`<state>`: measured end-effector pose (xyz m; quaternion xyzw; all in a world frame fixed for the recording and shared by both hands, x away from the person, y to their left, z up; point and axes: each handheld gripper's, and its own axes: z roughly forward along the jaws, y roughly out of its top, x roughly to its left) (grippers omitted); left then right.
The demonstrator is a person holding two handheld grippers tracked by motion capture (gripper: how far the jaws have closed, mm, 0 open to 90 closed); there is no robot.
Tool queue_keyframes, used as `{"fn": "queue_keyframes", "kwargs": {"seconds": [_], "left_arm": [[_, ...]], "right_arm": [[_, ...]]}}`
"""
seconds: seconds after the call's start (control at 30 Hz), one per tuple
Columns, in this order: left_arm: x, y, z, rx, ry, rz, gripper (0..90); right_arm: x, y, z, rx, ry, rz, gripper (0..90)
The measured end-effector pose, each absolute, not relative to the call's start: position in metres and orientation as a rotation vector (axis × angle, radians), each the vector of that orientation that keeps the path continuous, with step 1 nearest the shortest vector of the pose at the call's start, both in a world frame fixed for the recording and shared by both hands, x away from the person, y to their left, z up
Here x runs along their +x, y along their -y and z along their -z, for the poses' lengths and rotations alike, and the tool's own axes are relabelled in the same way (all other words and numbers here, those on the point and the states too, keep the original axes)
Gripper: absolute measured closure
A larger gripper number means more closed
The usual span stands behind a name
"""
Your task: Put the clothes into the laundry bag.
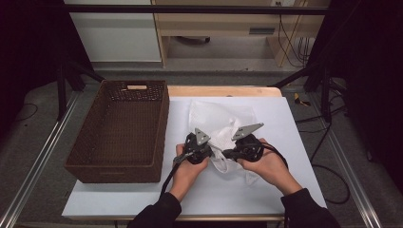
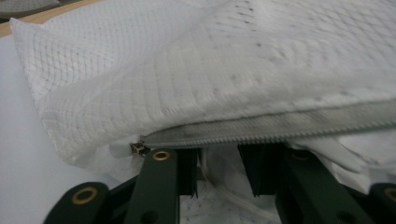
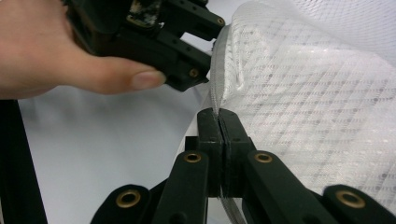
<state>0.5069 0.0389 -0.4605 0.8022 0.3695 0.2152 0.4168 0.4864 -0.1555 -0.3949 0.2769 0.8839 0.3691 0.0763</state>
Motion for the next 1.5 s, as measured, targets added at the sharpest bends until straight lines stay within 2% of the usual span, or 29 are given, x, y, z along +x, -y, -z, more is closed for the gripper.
{"fn": "queue_keyframes", "kwargs": {"seconds": [0.07, 0.3, 0.7, 0.87, 0.93, 0.97, 1.0, 1.07, 1.1, 1.13, 1.17, 1.2, 1.3, 1.5], "left_arm": [[0.503, -0.04, 0.46, 2.014, -0.918, -0.532, 58.6], [0.483, -0.05, 0.455, 1.974, -0.893, -0.491, 46.7], [0.46, -0.051, 0.443, 1.976, -0.81, -0.471, 35.8], [0.45, -0.053, 0.44, 1.955, -0.817, -0.466, 35.6], [0.446, -0.054, 0.44, 1.957, -0.827, -0.461, 39.8], [0.444, -0.055, 0.44, 1.961, -0.833, -0.464, 46.3], [0.441, -0.056, 0.44, 1.962, -0.837, -0.466, 46.3], [0.436, -0.058, 0.44, 1.962, -0.845, -0.467, 64.9], [0.432, -0.059, 0.441, 1.977, -0.838, -0.444, 70.3], [0.432, -0.059, 0.441, 1.977, -0.838, -0.444, 74.2], [0.431, -0.059, 0.443, 1.987, -0.837, -0.42, 74.2], [0.429, -0.059, 0.444, 1.997, -0.834, -0.399, 80.6], [0.423, -0.056, 0.452, 2.046, -0.831, -0.325, 90.0], [0.419, -0.05, 0.464, 2.115, -0.829, -0.294, 90.0]], "right_arm": [[0.486, 0.156, 0.395, 0.833, -2.645, -1.101, 89.4], [0.486, 0.156, 0.393, 0.833, -2.642, -1.104, 89.4], [0.487, 0.156, 0.392, 0.843, -2.637, -1.097, 89.3], [0.487, 0.158, 0.392, 0.841, -2.634, -1.102, 89.4], [0.487, 0.158, 0.391, 0.845, -2.628, -1.11, 89.4], [0.487, 0.159, 0.391, 0.848, -2.627, -1.107, 89.4], [0.487, 0.159, 0.391, 0.848, -2.627, -1.107, 89.4], [0.487, 0.159, 0.391, 0.847, -2.628, -1.109, 89.4], [0.486, 0.158, 0.391, 0.847, -2.628, -1.111, 89.4], [0.486, 0.158, 0.391, 0.847, -2.628, -1.111, 89.4], [0.487, 0.158, 0.391, 0.847, -2.627, -1.111, 89.4], [0.487, 0.158, 0.391, 0.846, -2.627, -1.111, 89.4], [0.487, 0.158, 0.391, 0.843, -2.626, -1.11, 89.4], [0.486, 0.158, 0.391, 0.846, -2.625, -1.114, 89.4]]}}
